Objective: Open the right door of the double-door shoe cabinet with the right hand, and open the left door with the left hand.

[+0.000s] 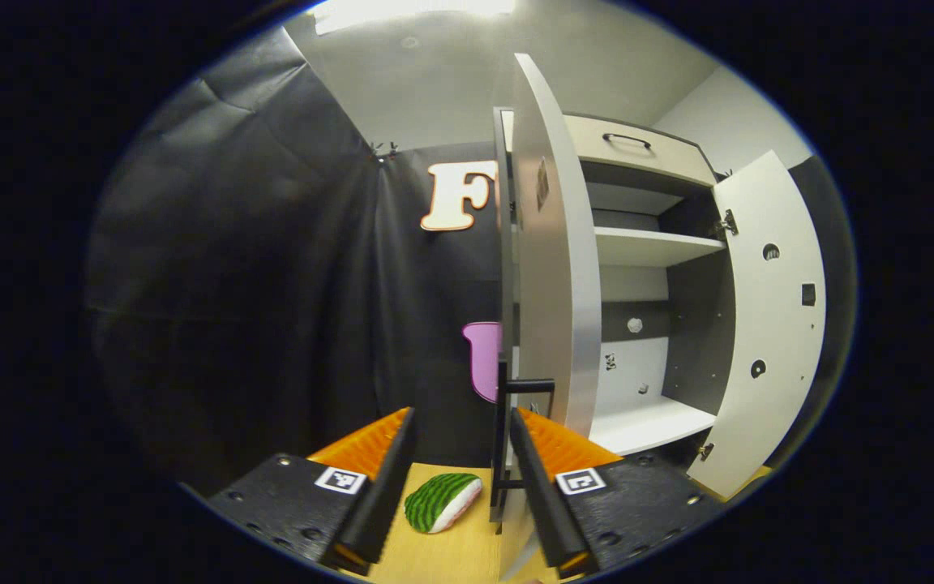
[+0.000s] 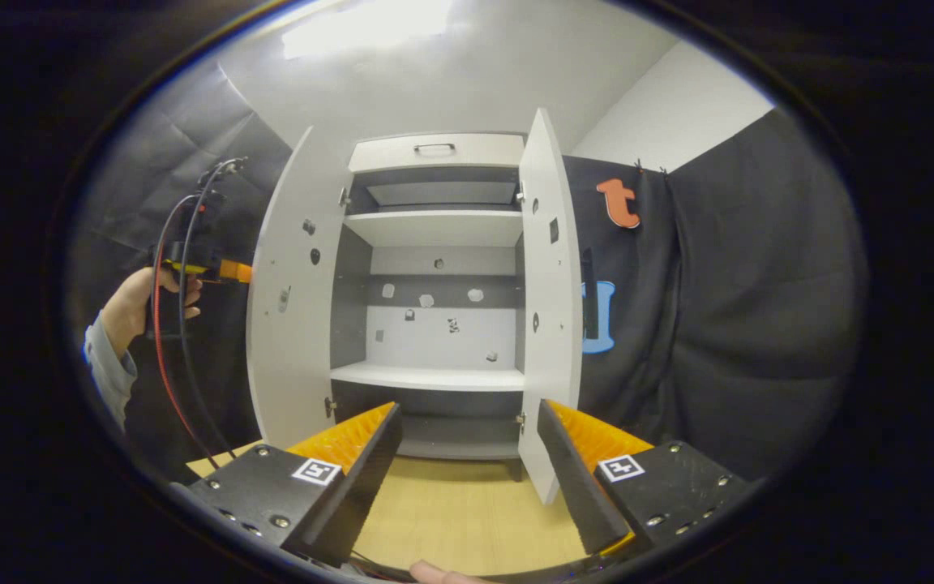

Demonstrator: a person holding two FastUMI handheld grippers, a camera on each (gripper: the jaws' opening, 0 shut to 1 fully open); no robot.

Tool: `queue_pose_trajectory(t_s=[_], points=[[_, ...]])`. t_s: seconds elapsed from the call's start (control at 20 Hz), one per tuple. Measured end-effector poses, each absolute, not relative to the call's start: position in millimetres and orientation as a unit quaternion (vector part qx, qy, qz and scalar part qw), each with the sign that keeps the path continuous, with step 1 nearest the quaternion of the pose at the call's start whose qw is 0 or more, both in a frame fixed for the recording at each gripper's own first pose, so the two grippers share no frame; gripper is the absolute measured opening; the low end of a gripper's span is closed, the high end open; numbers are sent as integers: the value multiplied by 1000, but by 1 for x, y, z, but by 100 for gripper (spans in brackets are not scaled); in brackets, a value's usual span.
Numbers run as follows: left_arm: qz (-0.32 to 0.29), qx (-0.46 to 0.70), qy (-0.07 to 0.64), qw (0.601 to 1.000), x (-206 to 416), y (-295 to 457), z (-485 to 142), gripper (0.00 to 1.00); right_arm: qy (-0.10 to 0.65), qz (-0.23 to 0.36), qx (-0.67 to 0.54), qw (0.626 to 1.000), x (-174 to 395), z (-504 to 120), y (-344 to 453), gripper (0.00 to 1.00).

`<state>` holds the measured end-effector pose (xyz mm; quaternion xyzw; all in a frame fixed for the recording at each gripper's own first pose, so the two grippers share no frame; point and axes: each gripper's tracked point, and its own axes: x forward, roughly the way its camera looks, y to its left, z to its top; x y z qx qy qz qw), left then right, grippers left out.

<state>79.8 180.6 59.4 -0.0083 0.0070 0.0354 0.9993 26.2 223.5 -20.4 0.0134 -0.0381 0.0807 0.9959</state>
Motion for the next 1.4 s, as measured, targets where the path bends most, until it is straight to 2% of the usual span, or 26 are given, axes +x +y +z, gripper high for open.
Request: queue_pose_trajectory(t_s=[0.1, 0.2, 0.35, 0.4, 0.55, 0.6, 0.65, 0.85, 1.05, 1.1, 1.15, 1.4], points=[[34, -5, -7, 999, 64, 176, 66, 89, -36, 74, 15, 996, 29, -22, 217, 99], [23, -4, 4, 1000, 49, 167, 61, 99, -32, 64, 15, 997, 33, -24, 207, 99], [25, -11, 42, 999, 28, 156, 43, 96, -30, 47, 17, 998, 40, -25, 186, 99], [18, -12, 42, 999, 24, 148, 41, 98, -29, 40, 18, 999, 43, -26, 178, 99], [-2, -27, 40, 999, 10, 127, 24, 94, -33, 4, 14, 999, 56, -23, 140, 99], [-9, -33, 43, 999, 2, 120, 14, 97, -34, -7, 13, 999, 62, -21, 128, 99], [-14, -34, 44, 998, -4, 114, 7, 94, -32, -17, 15, 999, 68, -19, 114, 97], [-33, -27, 42, 998, -30, 88, -14, 96, -5, -26, 41, 999, 102, -16, 63, 99], [-36, -23, 16, 999, -52, 67, -16, 96, 29, -29, 64, 997, 160, -20, 5, 99], [-31, -17, 11, 999, -58, 66, -18, 94, 34, -28, 69, 997, 180, -22, -8, 99], [-34, -18, 9, 999, -65, 60, -20, 97, 40, -24, 73, 996, 197, -25, -21, 100], [-69, -41, 9, 997, -86, 30, -30, 96, 50, -32, 79, 995, 258, -43, -69, 100]])
